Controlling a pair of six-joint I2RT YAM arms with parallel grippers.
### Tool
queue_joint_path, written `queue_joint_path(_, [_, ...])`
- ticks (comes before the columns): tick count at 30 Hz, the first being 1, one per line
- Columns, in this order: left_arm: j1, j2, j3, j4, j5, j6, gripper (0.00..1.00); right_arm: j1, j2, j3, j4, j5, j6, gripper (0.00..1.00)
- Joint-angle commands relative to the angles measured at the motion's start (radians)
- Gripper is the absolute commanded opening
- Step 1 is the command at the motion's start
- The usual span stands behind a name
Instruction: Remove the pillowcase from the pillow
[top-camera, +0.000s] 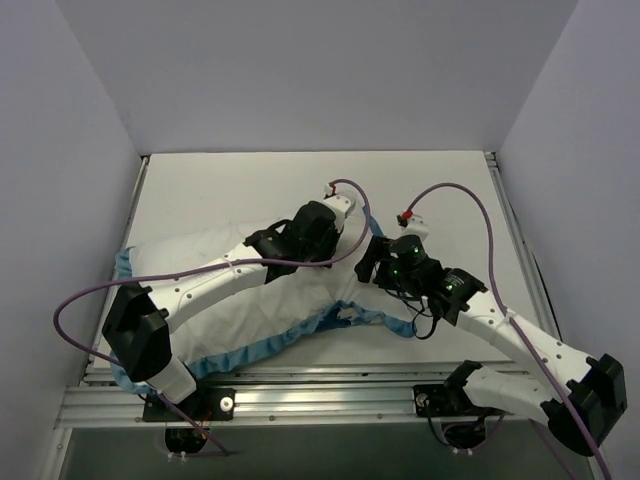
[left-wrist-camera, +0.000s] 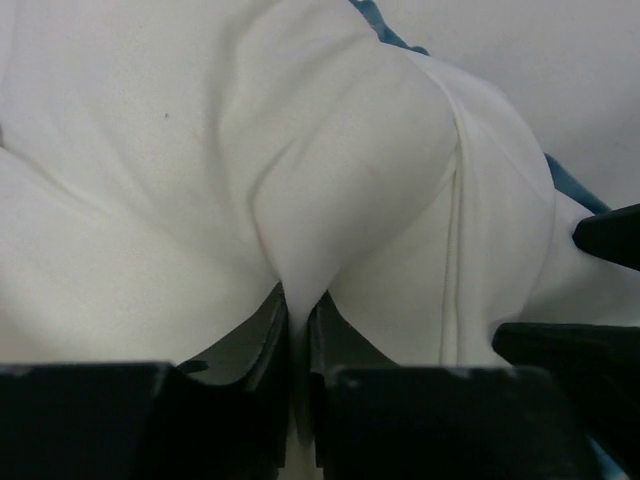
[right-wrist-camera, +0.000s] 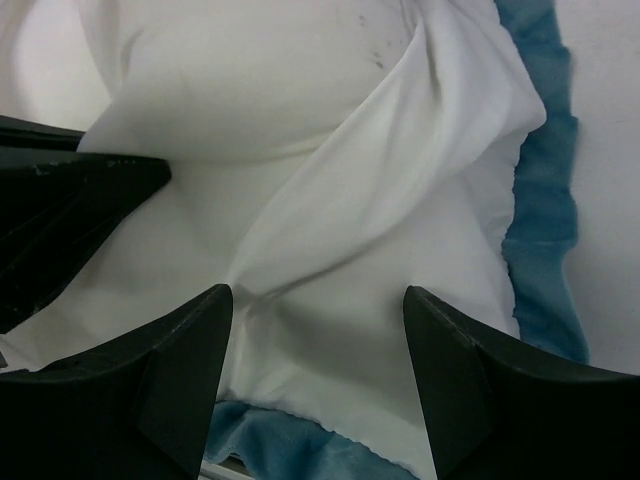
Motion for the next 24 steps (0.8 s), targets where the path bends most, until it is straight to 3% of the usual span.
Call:
queue_joint_path(1, [0.005,0.009,-0.018,0.014,0.045,-0.029,0.13,0.063,0.048,0.06,0.012,0.111,0.033,0.64])
queue_joint_path(2, [0.005,0.007,-0.02,0.016,0.048,-0.035,0.06,0.07,0.062,0.064,0.008,0.125,0.037,0.64])
queue_joint_path(4, [0.005,-0.004,-0.031,0.026,0.056,-0.048,0.02,0.081,0.099,0.067,0.014,0.15,0.045,0.64])
queue_joint_path(9, [0.004,-0.019,-0.051,0.033,0.062,-0.076,0.02,0.103,0.152,0.073,0.028,0.192,0.053,0.64])
queue_joint_path(12, [0.012,-0.039,-0.058,0.028,0.045,-0.093,0.02,0.103,0.168,0.067,-0.012,0.255,0.051,0.52])
queue_joint_path(19, [0.117,-0.097,-0.048,-0.012,0.053,-0.185,0.02,0.092,0.081,-0.009,-0.113,0.366,0.062,0.07])
queue_joint_path(21, [0.146,-0.126,-0.043,-0.015,0.067,-0.211,0.02,0.066,0.053,-0.045,-0.133,0.369,0.065,0.01])
queue_joint_path(24, [0.197,-0.162,-0.023,-0.023,0.091,-0.242,0.02,0.003,0.007,-0.092,-0.134,0.328,0.06,0.0])
